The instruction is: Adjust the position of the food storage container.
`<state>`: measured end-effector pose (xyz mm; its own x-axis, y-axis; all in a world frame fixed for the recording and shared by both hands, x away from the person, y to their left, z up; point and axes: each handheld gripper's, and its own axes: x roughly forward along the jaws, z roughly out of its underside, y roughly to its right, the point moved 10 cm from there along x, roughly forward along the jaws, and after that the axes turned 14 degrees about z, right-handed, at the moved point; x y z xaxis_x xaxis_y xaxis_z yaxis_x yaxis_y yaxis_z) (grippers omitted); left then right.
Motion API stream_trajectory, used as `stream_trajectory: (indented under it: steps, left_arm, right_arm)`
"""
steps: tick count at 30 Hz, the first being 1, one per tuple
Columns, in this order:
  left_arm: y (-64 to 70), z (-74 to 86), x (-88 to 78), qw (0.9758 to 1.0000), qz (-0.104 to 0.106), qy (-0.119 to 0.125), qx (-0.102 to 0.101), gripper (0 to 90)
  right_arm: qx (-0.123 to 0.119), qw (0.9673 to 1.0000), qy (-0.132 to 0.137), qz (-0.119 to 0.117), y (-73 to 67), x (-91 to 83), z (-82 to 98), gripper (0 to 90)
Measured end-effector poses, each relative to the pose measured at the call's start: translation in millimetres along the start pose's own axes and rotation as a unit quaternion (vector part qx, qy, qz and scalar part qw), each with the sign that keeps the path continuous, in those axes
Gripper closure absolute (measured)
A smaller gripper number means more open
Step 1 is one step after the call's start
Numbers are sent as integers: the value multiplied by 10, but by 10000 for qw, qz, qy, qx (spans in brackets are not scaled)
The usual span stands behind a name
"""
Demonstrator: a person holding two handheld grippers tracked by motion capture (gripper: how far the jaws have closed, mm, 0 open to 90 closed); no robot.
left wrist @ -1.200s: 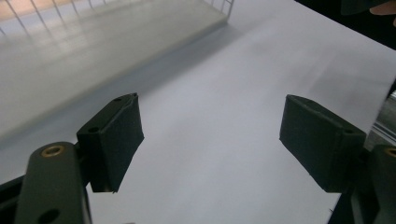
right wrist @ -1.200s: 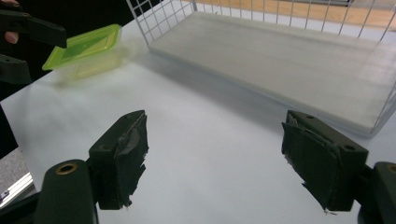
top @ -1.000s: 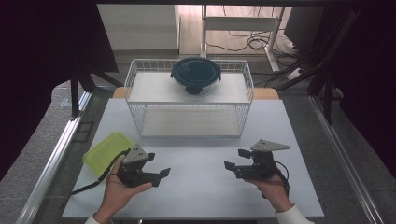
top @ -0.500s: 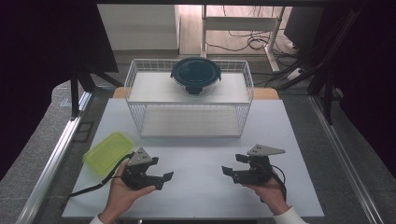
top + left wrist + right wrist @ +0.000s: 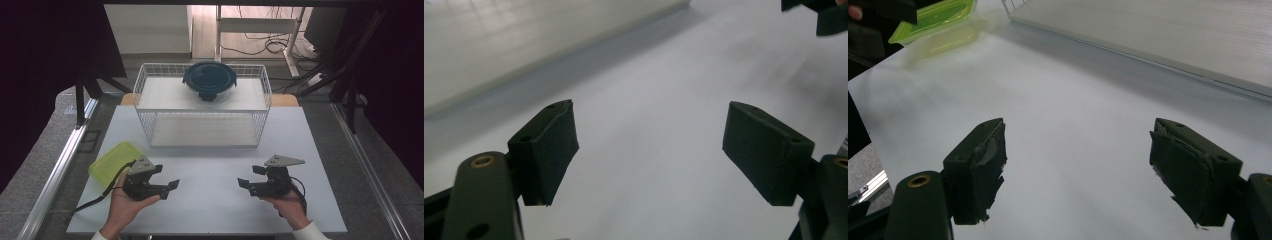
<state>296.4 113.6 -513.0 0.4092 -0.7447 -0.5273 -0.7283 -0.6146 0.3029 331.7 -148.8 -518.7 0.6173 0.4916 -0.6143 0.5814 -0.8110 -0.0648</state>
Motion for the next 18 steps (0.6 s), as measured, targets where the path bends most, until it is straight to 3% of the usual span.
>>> stream_trajectory:
  steps: [5, 12, 18]
  left_arm:
    - [-160, -146, -286, 9998, -146, 120, -17, 221]
    - [-684, -375, -812, 9967, -717, 360, -157, 259]
    - [-1079, -376, -989, 9948, -889, 292, -393, 285]
  right_arm:
    - [-8, 10000, -3, -2, -8, 0, -3, 225]
    - [8, 10000, -4, 12, -4, -8, -8, 225]
    - [0, 10000, -45, 31, 10, 4, 4, 225]
